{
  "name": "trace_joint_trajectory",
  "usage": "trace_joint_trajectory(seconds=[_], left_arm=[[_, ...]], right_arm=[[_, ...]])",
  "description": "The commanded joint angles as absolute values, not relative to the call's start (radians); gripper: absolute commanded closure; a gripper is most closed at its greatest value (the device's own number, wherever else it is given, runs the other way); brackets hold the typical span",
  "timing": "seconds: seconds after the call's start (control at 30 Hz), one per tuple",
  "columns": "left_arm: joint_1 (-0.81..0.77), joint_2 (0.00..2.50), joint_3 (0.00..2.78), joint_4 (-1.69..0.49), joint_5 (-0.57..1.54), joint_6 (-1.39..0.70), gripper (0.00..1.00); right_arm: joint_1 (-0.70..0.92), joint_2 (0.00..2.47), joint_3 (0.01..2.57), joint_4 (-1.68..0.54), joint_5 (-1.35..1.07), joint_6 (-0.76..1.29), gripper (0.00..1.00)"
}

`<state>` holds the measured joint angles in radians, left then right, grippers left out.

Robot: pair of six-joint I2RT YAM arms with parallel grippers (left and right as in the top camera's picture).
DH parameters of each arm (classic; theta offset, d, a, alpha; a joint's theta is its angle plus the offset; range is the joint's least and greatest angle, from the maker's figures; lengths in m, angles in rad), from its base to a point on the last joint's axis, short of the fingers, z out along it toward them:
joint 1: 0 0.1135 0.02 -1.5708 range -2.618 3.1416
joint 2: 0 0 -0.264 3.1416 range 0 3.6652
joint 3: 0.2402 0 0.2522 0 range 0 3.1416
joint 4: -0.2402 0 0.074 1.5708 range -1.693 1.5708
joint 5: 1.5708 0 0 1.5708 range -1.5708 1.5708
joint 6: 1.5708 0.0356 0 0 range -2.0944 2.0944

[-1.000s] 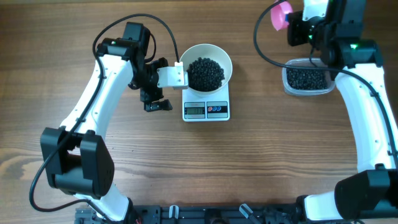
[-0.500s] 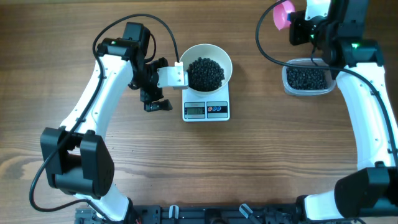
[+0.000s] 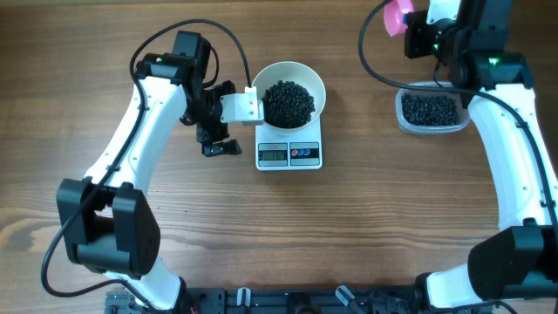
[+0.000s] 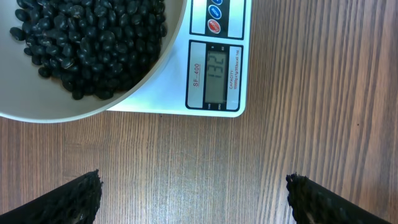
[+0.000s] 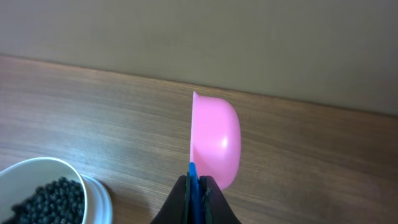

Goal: Scoop item into bowl and weigh 150g on scale
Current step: 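Raise the empty scoop and move it back above the bean tub, then lower the pink scoop into the bean tub with the right gripper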

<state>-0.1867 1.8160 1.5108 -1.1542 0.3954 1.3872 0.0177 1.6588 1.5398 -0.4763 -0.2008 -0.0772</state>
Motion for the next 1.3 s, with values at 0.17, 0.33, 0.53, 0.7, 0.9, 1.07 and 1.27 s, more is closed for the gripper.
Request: trace_joint_trajectory(seconds=[0.17, 0.33, 0.53, 0.7, 0.9, 1.07, 1.27], left_arm=[[-0.181, 1.818, 1.502, -1.155, 0.422, 1.407, 0.00], [-0.181, 1.818, 1.502, -1.155, 0.422, 1.407, 0.00], [-0.181, 1.818, 1.502, -1.155, 0.422, 1.407, 0.00], [-0.181, 1.818, 1.502, -1.155, 0.422, 1.407, 0.00], [-0.181, 1.818, 1.502, -1.155, 0.422, 1.407, 0.00], [-0.181, 1.818, 1.502, -1.155, 0.422, 1.407, 0.00], [-0.181, 1.818, 1.502, -1.155, 0.422, 1.407, 0.00]], right_arm=[[0.017, 1.668, 1.546, -0.411, -0.157, 0.208, 0.96], [0.017, 1.670, 1.546, -0.412, -0.112, 0.321, 0.96], [-0.002, 1.670, 1.546, -0.422, -0.112, 0.512, 0.96], [-0.001, 1.670, 1.546, -0.448, -0.169, 0.739, 0.96], [-0.002, 1.670, 1.546, -0.606, -0.174, 0.765, 0.96], [-0.004, 1.670, 1.546, -0.772, -0.102, 0.589, 0.96], [-0.042, 1.657, 1.549, -0.824, -0.159, 0.442, 0.96]])
